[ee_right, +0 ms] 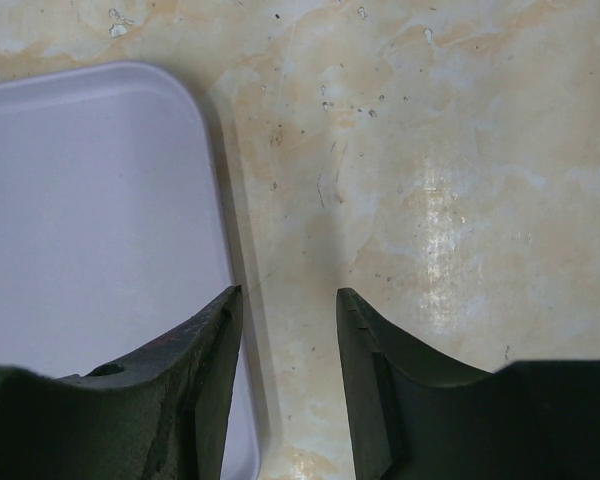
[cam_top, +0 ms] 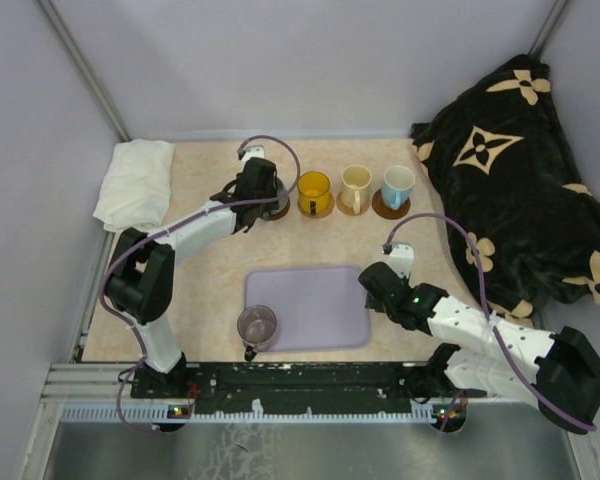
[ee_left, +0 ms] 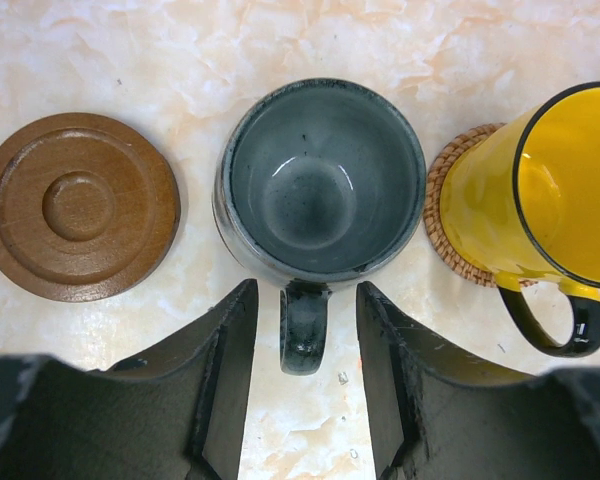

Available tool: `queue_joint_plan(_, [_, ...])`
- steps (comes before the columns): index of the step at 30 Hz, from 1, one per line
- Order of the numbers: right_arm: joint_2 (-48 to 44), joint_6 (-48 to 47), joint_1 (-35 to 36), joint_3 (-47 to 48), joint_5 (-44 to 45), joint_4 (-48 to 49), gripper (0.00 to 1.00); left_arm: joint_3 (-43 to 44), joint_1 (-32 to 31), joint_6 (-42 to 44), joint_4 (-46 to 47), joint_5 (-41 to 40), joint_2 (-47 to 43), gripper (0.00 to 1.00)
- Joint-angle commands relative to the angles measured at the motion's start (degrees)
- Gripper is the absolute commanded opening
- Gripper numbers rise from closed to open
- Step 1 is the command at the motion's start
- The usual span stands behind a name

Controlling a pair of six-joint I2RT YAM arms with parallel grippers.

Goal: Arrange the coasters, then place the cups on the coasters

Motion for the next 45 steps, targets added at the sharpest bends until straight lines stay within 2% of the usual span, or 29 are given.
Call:
queue_joint_plan(1, [0.1, 1.0, 0.6, 0.2, 0.9, 1.0, 0.43, -0.9, 0.0, -0.8, -0.1, -0.1, -3.5, 0.52])
queue_joint_plan(8, [-0.6, 1.6, 0.6, 0.2, 1.4, 0.0, 0.43, -3.7, -0.5, -1.9, -2.7, -0.1, -8.0, 0.53])
queue_joint_plan(11, [-1.2, 1.7, 0.6, 0.4, 1.8, -0.1, 0.45, -7.6, -1.3, -1.7, -2.5, -0.2, -12.5, 0.64])
queue_joint_plan(13, [-1.3, 1.7, 0.6, 0.7, 2.0, 0.3, 0.50, -10.6, -2.1, -1.7, -3.3, -0.6, -16.2, 0.67])
queue_joint_plan(17, [-0.3, 1.9, 0.6, 2.0, 3.3, 0.7, 0.58, -16.7, -3.7, -2.6, -7.3, 1.3, -26.7, 0.69])
queue_joint_plan(22, [3.9, 0.8, -0.1, 5.6, 5.2, 2.2, 0.52, -23.2, -8.4, -5.7, -15.9, -0.9, -39.8, 0.72])
queue_joint_plan(31, [11.4, -5.0, -7.2, 10.8, -1.2, 11.3, 0.52, -31.1, -18.7, -17.5, -31.1, 1.2, -57.9, 0.76])
queue_joint_plan(37, [18.0, -9.6, -8.5, 16.8, -1.5, 13.9, 0.51, -31.1, -21.9, -20.8, -36.8, 1.6, -61.5, 0.77])
queue_joint_plan(45, [25.3, -11.2, -9.1, 22.6, -2.7, 15.3, 0.49, -30.1, -24.2, -22.4, -41.0, 10.2, -60.3, 0.74])
